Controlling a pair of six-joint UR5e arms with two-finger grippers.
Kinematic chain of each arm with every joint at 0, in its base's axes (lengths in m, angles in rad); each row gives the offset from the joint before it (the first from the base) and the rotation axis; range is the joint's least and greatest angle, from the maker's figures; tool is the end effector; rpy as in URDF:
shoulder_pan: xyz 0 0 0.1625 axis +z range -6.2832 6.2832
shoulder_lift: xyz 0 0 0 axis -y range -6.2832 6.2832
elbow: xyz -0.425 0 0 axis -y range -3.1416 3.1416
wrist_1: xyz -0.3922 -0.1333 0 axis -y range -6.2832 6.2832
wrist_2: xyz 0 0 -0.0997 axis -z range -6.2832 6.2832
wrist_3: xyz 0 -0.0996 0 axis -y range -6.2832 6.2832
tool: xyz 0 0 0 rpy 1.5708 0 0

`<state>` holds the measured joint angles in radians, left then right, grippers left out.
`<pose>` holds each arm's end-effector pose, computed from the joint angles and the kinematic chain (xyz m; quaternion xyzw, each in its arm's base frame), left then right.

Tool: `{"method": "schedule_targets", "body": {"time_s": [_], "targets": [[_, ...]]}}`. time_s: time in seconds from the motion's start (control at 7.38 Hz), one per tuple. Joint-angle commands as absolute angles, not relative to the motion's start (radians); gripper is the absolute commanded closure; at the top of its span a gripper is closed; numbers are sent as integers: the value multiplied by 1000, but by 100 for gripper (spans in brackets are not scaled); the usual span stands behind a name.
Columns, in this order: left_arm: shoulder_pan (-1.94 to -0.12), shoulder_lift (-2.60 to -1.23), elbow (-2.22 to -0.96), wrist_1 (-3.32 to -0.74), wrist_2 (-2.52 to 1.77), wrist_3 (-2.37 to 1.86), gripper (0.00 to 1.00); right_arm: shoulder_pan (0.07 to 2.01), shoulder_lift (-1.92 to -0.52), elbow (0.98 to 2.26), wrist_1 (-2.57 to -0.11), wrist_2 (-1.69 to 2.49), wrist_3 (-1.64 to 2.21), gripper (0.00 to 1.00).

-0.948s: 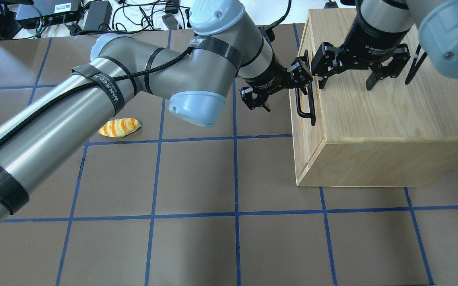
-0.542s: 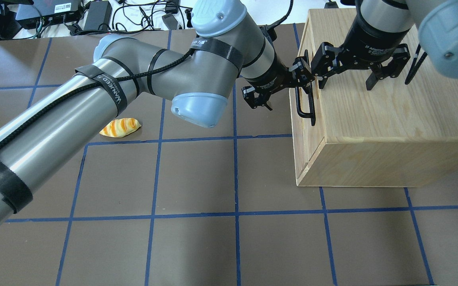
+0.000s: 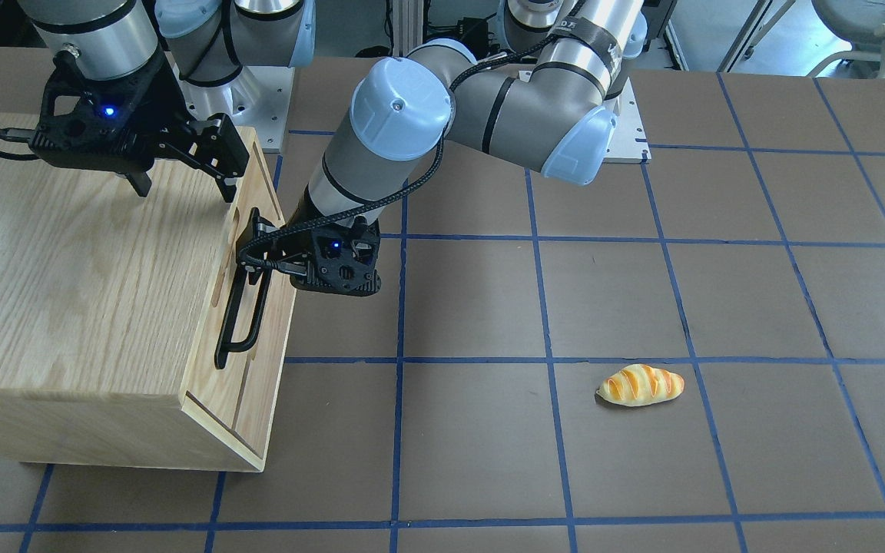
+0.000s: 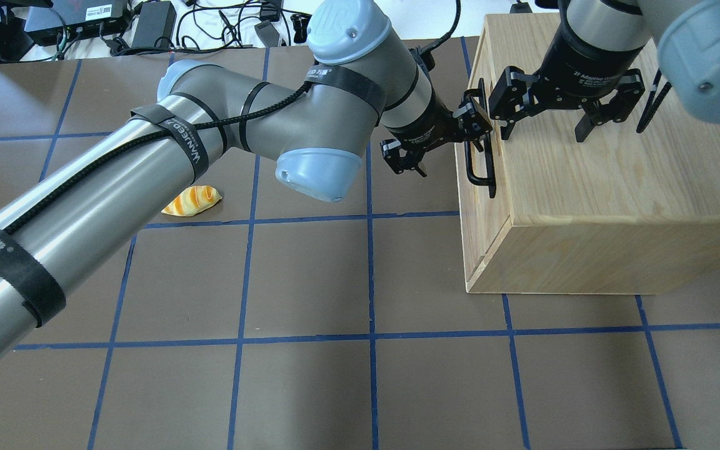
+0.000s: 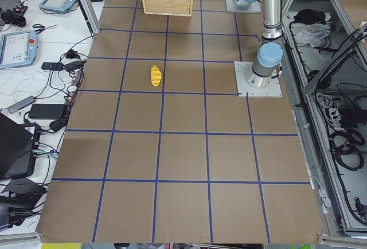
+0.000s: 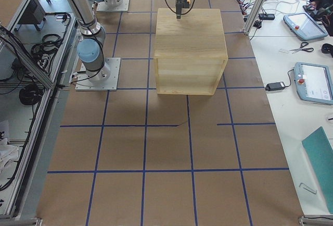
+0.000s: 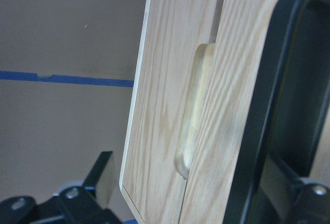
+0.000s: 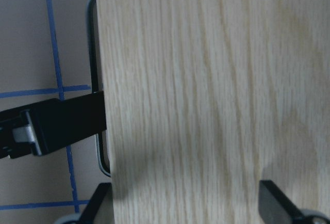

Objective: Open upper drawer

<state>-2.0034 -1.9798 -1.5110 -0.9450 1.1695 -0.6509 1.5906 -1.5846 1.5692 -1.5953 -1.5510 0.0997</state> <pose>-0.4324 -0.5256 0.3573 0.0784 -0.9678 0.0140 0.2388 0.1449 -0.4871 0.4980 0.0397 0.9990 -0.0193 0.0111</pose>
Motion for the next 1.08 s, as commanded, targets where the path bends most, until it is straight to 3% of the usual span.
{"method": "schedule_targets", "body": {"time_s": [0.0, 0.95], "targets": [[-2003, -1982, -1509, -945, 1196, -646, 0, 1591, -1585, 1569, -1595, -1552, 100, 0], [-2003, -1964, -1509, -957, 1273, -649, 0, 1591, -1585, 1569, -1595, -1552, 100, 0]]}}
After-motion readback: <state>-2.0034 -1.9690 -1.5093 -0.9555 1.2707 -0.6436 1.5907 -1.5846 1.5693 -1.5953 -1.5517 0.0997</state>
